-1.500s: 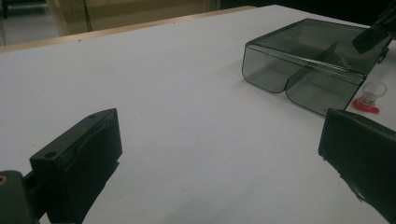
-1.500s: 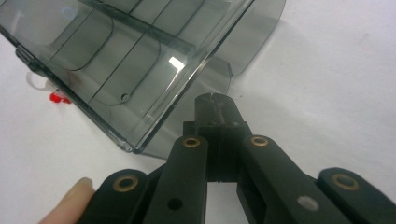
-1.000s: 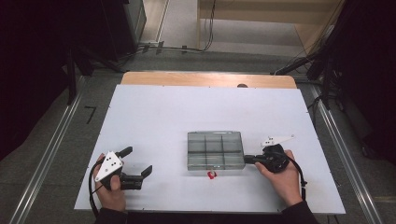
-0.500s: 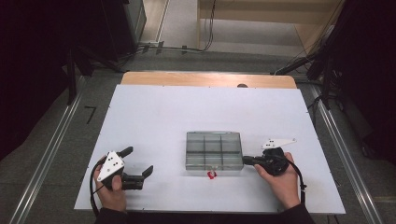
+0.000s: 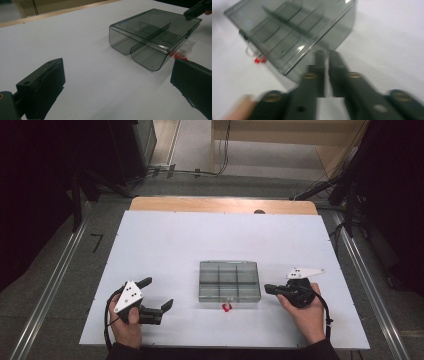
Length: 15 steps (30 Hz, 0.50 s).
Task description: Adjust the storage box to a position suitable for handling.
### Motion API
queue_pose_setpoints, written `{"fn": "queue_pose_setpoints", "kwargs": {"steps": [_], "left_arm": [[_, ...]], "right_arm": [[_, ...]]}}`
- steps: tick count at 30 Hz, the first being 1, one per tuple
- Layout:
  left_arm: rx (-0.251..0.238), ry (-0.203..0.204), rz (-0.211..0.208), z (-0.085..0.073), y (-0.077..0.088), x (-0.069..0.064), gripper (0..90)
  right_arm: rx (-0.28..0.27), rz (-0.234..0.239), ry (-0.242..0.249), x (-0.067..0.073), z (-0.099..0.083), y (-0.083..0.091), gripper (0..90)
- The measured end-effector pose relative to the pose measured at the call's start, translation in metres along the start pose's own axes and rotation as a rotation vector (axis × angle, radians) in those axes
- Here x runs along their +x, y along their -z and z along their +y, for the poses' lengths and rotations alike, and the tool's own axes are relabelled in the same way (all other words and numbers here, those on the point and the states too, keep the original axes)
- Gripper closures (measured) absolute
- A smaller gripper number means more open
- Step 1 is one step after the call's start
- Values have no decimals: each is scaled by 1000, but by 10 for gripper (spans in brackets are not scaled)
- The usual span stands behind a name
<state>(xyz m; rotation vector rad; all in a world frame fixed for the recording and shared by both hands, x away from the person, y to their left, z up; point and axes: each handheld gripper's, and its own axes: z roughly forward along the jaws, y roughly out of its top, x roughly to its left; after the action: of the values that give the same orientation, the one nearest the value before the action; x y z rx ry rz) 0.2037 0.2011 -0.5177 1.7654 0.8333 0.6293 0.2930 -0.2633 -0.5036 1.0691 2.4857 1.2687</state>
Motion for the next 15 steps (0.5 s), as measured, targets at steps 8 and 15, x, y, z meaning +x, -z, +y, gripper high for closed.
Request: {"fn": "queue_pose_setpoints", "kwargs": {"steps": [8, 15], "left_arm": [[8, 25, -39, 17, -7, -6, 13], [8, 40, -70, 31, -12, -5, 25]], "right_arm": [[-114, -28, -3, -1, 7, 18, 427], [-118, -69, 9, 5, 13, 21, 63]]}}
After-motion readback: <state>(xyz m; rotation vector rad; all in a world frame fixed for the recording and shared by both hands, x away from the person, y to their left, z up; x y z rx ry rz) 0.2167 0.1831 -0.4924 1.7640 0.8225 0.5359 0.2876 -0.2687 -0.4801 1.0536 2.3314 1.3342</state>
